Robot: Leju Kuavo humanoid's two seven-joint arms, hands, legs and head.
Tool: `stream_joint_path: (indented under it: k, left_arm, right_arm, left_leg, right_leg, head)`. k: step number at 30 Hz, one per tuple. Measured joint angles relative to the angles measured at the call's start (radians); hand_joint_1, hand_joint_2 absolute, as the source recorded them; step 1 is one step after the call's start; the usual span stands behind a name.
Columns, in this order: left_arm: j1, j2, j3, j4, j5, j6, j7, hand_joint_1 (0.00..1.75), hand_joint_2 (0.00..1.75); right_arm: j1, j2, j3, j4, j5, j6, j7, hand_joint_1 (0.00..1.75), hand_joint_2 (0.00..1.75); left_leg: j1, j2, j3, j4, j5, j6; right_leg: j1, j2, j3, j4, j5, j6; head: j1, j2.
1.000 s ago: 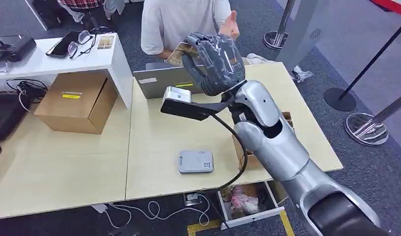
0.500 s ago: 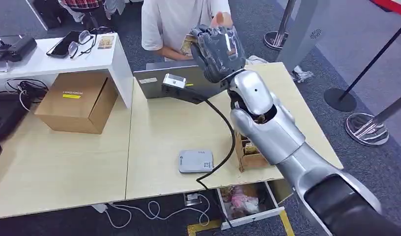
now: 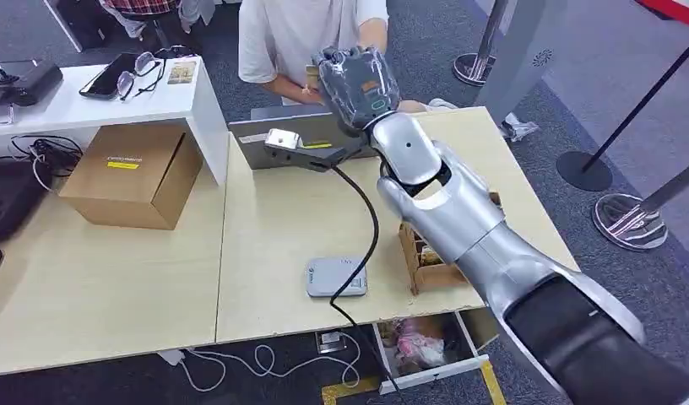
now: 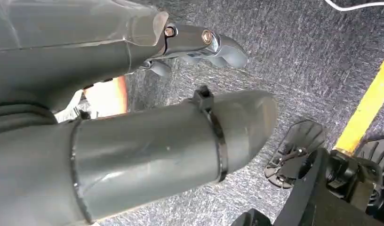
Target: Pass the card to the sensor for recognition and then transmit it.
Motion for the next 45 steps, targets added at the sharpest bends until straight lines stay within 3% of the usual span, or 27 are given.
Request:
stream_joint_path:
  k: [3, 7, 9, 12, 16, 25, 32, 33, 34, 38, 45]
  left_arm:
    - [0.002, 0.005, 0.001, 0.002, 0.066, -0.017, 0.004, 0.0, 0.0]
    - [0.052, 0.008, 0.084, 0.07, 0.355, -0.071, 0.038, 0.0, 0.0]
    - [0.104, 0.002, 0.152, 0.112, 0.46, -0.074, 0.02, 0.0, 0.0]
    - [0.164, -0.004, 0.217, 0.179, 0.537, -0.071, 0.005, 0.0, 0.0]
    - [0.174, -0.016, 0.28, 0.276, 0.613, -0.049, -0.01, 0.0, 0.0]
    - [0.17, -0.051, 0.362, 0.381, 0.661, -0.023, -0.009, 0.0, 0.0]
    - [0.165, -0.026, 0.361, 0.396, 0.567, -0.067, -0.03, 0.0, 0.0]
    - [0.16, -0.015, 0.344, 0.394, 0.52, -0.086, -0.043, 0.0, 0.0]
    - [0.153, 0.001, 0.324, 0.387, 0.475, -0.101, -0.052, 0.0, 0.0]
    - [0.087, 0.065, 0.216, 0.334, 0.357, -0.114, -0.061, 0.0, 0.0]
    - [0.033, 0.082, 0.057, 0.214, 0.3, -0.047, -0.027, 0.0, 0.0]
  right_arm:
    - [-0.017, 0.003, 0.002, 0.034, 0.007, -0.008, 0.009, 1.75, 1.75]
    - [-0.022, -0.02, -0.011, 0.061, 0.033, -0.016, 0.047, 1.75, 1.75]
    - [-0.022, -0.048, -0.026, 0.062, 0.053, -0.016, 0.047, 1.75, 1.75]
    - [-0.022, -0.074, -0.056, 0.071, 0.071, -0.015, 0.041, 1.75, 1.75]
    - [-0.021, -0.086, -0.08, 0.094, 0.076, -0.029, 0.037, 1.75, 1.75]
    - [-0.022, -0.087, -0.089, 0.108, 0.076, -0.034, 0.029, 1.75, 1.75]
    - [-0.026, -0.053, -0.088, 0.116, 0.067, -0.032, -0.007, 1.75, 1.75]
    - [-0.028, -0.041, -0.087, 0.119, 0.062, -0.029, -0.016, 1.41, 1.75]
    - [-0.03, -0.027, -0.085, 0.123, 0.061, -0.023, -0.02, 0.0, 1.75]
    - [-0.035, 0.045, -0.072, 0.123, 0.06, 0.01, 0.0, 0.0, 1.75]
    - [-0.038, 0.101, -0.05, 0.105, 0.066, 0.042, 0.018, 0.0, 1.75]
  left_leg:
    - [0.0, 0.0, 0.0, 0.0, 0.0, 0.0]
    - [0.0, 0.003, 0.001, 0.0, -0.001, 0.0]
    - [0.0, 0.002, 0.001, 0.0, -0.001, 0.0]
    - [0.0, 0.001, 0.0, 0.0, -0.001, 0.0]
    - [-0.001, 0.002, -0.001, 0.0, -0.001, 0.0]
    - [0.0, 0.001, -0.001, 0.0, -0.001, 0.0]
    - [0.001, 0.0, -0.001, 0.0, 0.0, 0.0]
    - [0.002, 0.001, -0.001, 0.0, 0.0, -0.001]
    - [0.002, 0.001, -0.001, 0.0, 0.0, -0.001]
    - [0.002, 0.0, -0.001, 0.0, 0.002, -0.004]
    - [0.003, 0.001, -0.001, 0.0, 0.002, -0.005]
  right_leg:
    - [0.0, 0.0, 0.0, 0.0, 0.0, 0.0]
    - [0.0, 0.003, 0.0, -0.001, 0.0, 0.0]
    - [0.001, 0.002, 0.0, -0.002, 0.0, 0.0]
    - [0.001, 0.001, 0.0, -0.003, 0.0, 0.0]
    - [0.0, 0.002, 0.0, -0.003, 0.001, 0.001]
    - [0.002, 0.001, 0.0, -0.002, 0.0, 0.0]
    - [0.002, 0.001, 0.0, -0.001, 0.0, 0.0]
    - [0.003, 0.001, -0.001, -0.001, 0.0, 0.0]
    - [0.003, 0.001, -0.001, -0.001, 0.0, -0.001]
    - [0.004, 0.001, -0.002, 0.0, 0.0, -0.001]
    - [0.003, 0.001, -0.002, 0.001, 0.002, -0.004]
  head:
    - [0.0, 0.0]
    - [-0.001, 0.0]
    - [0.0, 0.0]
    - [0.0, 0.0]
    - [0.0, 0.0]
    - [0.0, 0.0]
    - [0.0, 0.0]
    - [0.0, 0.0]
    - [0.0, 0.0]
    - [0.0, 0.0]
    - [0.0, 0.0]
